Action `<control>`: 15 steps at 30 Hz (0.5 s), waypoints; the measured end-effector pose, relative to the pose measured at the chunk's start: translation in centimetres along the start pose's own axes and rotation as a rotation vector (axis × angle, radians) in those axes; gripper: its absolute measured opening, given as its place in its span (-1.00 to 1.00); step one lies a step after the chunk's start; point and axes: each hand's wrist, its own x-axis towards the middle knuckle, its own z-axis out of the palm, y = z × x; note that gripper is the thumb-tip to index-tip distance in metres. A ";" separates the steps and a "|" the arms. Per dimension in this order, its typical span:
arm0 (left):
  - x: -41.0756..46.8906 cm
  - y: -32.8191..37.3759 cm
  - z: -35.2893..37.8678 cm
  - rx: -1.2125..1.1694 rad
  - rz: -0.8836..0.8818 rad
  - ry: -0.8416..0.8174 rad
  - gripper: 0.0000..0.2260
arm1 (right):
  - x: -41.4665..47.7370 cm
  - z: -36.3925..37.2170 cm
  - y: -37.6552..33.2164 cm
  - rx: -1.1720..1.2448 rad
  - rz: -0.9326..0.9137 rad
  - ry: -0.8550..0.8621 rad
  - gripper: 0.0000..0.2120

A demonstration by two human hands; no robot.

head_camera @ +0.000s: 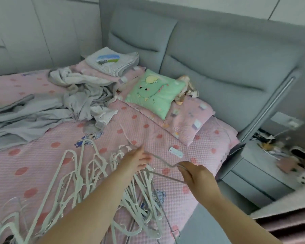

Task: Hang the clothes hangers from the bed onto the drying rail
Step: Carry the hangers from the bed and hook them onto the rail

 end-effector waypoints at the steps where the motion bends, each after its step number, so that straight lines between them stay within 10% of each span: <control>1: 0.0 1.0 1.8 -0.049 -0.004 -0.033 -0.75 | -0.7 -1.1 0.4 0.004 0.034 0.043 -0.56; 5: -0.5 3.0 9.0 -0.109 0.012 -0.094 -0.79 | -3.7 -6.0 1.9 -0.150 0.007 0.101 -0.66; 10: -1.9 4.7 18.9 -0.049 0.039 -0.190 -0.73 | -9.0 -13.0 4.4 -0.003 0.212 0.118 -0.21; 15: -6.8 5.1 28.6 0.278 0.139 -0.479 -0.76 | -14.6 -22.2 8.5 -0.082 0.435 0.208 -0.69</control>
